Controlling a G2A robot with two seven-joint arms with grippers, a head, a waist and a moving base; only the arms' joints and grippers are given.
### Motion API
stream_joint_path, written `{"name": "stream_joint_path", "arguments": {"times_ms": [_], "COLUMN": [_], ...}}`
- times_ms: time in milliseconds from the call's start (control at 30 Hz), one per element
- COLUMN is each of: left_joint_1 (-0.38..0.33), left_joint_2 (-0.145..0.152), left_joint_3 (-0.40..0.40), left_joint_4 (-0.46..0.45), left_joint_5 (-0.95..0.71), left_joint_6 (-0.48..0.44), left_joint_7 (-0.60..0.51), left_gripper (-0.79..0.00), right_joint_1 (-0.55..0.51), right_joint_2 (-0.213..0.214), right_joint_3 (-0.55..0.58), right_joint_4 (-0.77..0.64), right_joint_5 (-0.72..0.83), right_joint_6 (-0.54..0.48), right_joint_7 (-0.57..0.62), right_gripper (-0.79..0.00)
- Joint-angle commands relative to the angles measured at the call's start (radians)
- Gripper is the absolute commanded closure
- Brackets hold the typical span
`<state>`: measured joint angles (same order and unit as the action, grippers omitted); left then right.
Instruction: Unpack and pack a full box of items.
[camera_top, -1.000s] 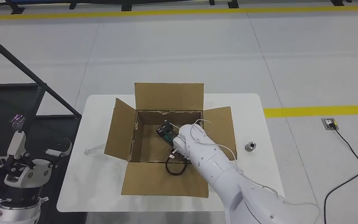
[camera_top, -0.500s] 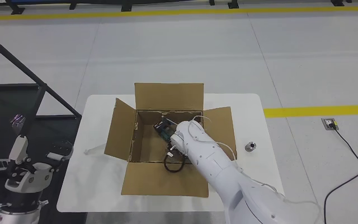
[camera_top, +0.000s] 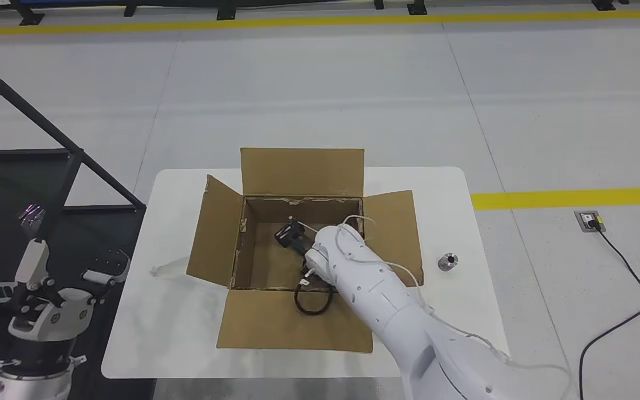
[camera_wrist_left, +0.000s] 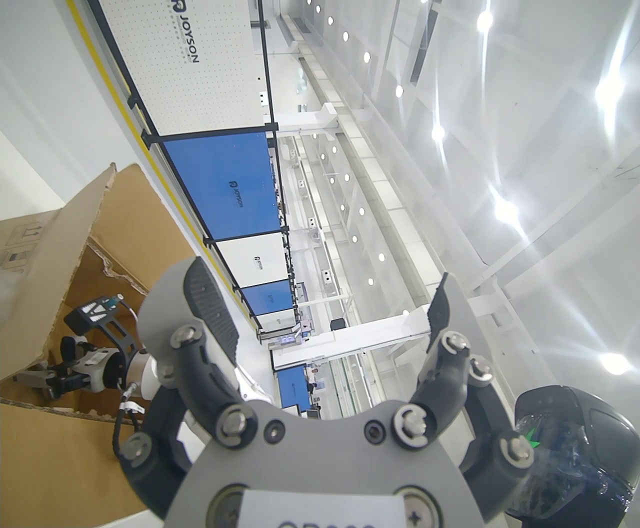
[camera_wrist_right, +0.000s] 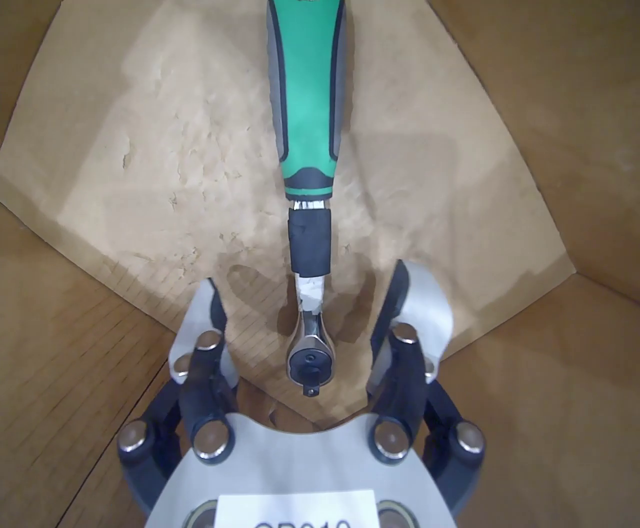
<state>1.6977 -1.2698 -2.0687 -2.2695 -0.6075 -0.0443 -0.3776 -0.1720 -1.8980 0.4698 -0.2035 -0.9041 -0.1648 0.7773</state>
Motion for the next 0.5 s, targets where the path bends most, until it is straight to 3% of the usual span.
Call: {"name": "stream_joint_path", "arguments": {"times_ms": [0,467], "left_joint_1": [-0.002,-0.010], "left_joint_2": [0.000,0.002], "left_joint_3": [0.001,0.006], "left_joint_4": [0.000,0.007], "left_joint_5": [0.001,0.003], "left_joint_6": [0.001,0.001], "left_joint_7": [0.001,0.009], "left_gripper": [-0.785,-0.785], "right_joint_1": [-0.001,-0.008], "right_joint_2": [0.002,0.013], "right_joint_3": [0.003,0.028], "right_joint_4": [0.000,0.004], "right_joint_5": [-0.001,-0.001], "right_joint_6": [0.004,-0.005], "right_joint_7": [0.001,0.015], "right_gripper": [-0.351,-0.336]}}
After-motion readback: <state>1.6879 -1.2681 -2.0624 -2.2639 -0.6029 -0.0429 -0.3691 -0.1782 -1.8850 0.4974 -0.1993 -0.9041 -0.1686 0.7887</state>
